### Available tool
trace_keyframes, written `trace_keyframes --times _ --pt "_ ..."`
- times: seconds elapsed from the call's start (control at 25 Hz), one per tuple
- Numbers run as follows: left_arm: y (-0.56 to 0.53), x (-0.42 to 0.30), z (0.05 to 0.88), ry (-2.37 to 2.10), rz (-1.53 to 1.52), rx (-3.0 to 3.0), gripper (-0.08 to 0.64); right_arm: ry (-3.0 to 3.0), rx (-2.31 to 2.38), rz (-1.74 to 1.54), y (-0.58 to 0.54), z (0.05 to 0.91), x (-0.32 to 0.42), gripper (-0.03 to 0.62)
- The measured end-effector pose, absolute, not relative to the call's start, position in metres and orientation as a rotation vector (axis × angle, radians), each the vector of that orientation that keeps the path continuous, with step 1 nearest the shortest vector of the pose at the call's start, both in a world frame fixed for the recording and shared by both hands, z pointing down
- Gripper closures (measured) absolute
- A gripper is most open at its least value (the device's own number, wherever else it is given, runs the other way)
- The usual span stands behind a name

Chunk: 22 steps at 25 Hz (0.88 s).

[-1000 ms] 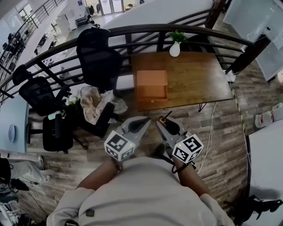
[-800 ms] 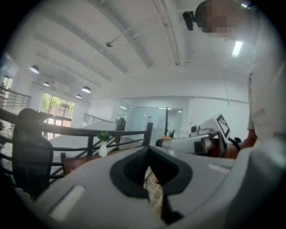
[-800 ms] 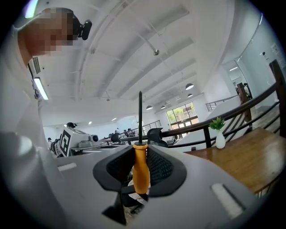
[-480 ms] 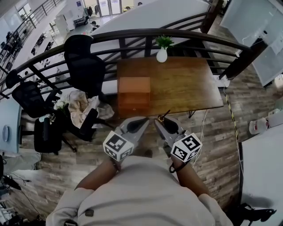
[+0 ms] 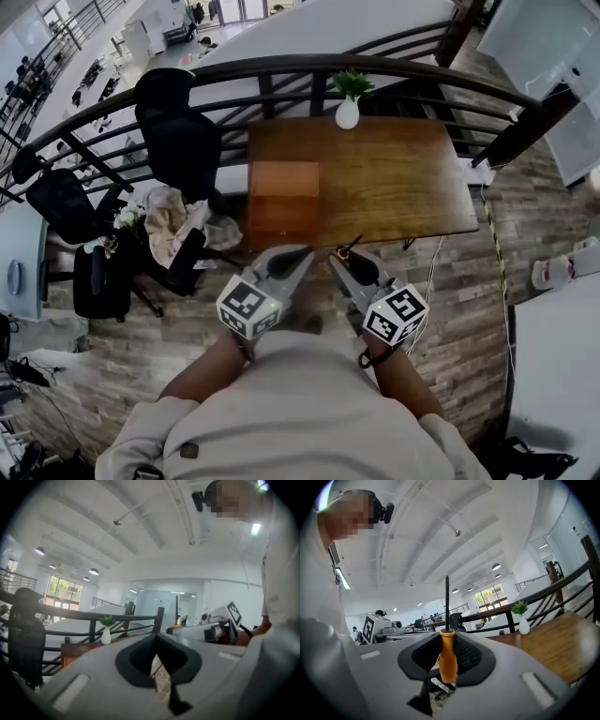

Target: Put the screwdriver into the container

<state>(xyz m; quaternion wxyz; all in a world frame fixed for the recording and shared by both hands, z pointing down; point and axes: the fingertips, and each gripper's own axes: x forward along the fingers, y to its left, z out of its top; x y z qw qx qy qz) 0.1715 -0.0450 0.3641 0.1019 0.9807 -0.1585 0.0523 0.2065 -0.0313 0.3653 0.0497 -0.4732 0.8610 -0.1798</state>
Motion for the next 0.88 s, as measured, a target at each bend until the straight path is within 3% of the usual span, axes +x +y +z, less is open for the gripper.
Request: trace_keyframes --times 0.88 --pt "-0.188 0.138 0.350 -0.504 0.092 2.922 0.557 2.684 -1.397 -0.437 -0.172 0.345 0.179 0.500"
